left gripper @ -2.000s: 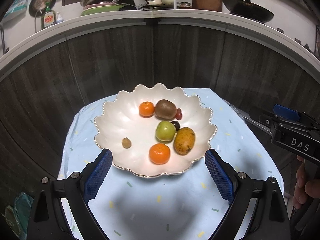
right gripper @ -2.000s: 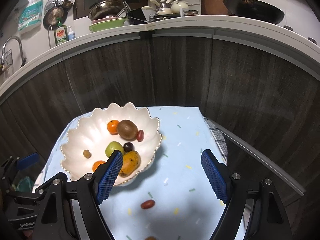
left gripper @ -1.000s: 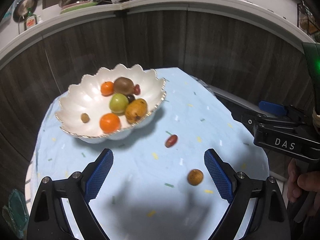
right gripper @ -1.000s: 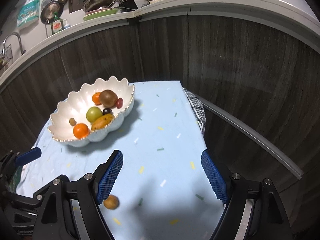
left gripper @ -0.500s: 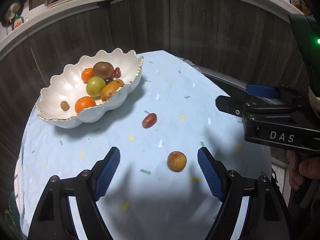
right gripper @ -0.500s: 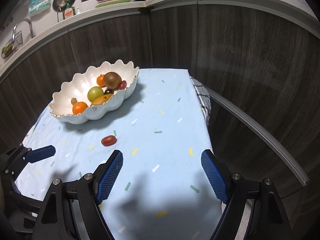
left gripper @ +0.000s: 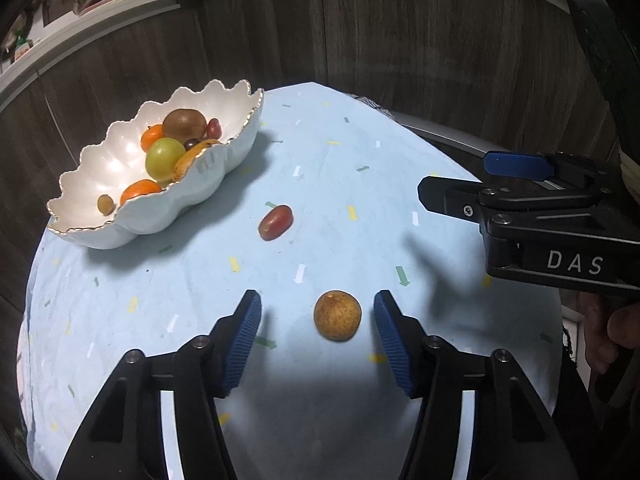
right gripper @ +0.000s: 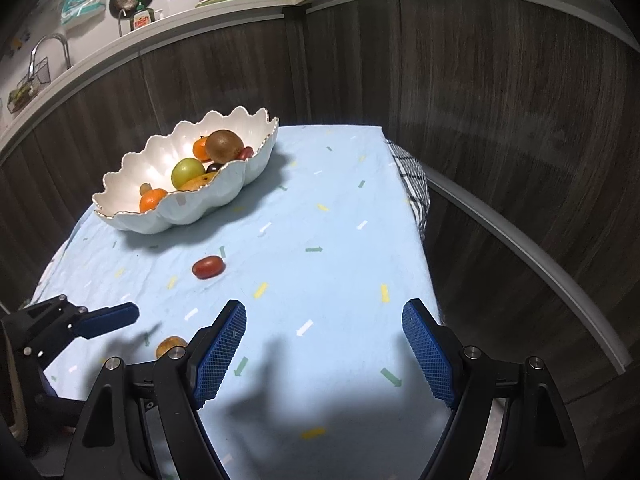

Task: Organize fruits
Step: 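Close left gripper on the small brown round fruit while right gripper closes on the red date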

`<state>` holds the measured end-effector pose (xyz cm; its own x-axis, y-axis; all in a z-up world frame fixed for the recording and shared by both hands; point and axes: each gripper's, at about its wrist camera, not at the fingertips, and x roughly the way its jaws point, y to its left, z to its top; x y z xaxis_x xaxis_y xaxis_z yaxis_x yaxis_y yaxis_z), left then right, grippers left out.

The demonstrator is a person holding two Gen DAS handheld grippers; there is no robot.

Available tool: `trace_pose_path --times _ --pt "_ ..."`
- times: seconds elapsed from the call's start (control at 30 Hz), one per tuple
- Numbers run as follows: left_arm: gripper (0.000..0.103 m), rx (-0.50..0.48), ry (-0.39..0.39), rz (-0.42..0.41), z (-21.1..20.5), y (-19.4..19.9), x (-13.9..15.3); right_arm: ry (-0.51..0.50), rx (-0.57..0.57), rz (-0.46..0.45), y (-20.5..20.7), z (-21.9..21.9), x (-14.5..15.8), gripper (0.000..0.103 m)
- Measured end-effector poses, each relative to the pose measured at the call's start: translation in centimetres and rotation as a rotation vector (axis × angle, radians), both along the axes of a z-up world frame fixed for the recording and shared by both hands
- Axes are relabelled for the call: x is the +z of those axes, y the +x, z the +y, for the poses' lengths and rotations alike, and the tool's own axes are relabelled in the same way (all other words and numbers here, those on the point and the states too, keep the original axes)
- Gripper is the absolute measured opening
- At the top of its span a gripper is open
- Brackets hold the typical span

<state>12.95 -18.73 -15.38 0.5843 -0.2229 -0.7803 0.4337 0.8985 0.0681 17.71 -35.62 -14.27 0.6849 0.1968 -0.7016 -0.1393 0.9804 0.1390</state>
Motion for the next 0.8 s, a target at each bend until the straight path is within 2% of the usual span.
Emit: trace_pose_path --times 0.1,0.27,0.43,0.53,0.8 --pt "0.053 -0.011 0.007 0.007 -0.3 0.1 -0.5 0.005 -0.006 0.005 0.1 -0.2 -0.4 0.081" --pt "0.036 -0.018 0.015 0.023 -0.5 0.4 -1.2 0.015 -0.012 0.015 0.3 -0.3 -0.8 0.081" --pt "0.034 -0.021 0.016 0.012 -0.7 0.5 -1.4 0.020 -0.014 0.023 0.4 -0.4 -1.1 0.081" --pt "0.026 -0.036 0.007 0.014 -0.8 0.3 -1.4 0.021 -0.018 0.025 0.4 -0.5 -1.1 0.081" --pt "0.025 -0.029 0.002 0.012 -0.5 0.3 -0.9 0.022 -0.010 0.025 0.5 0.0 -0.9 0.081"
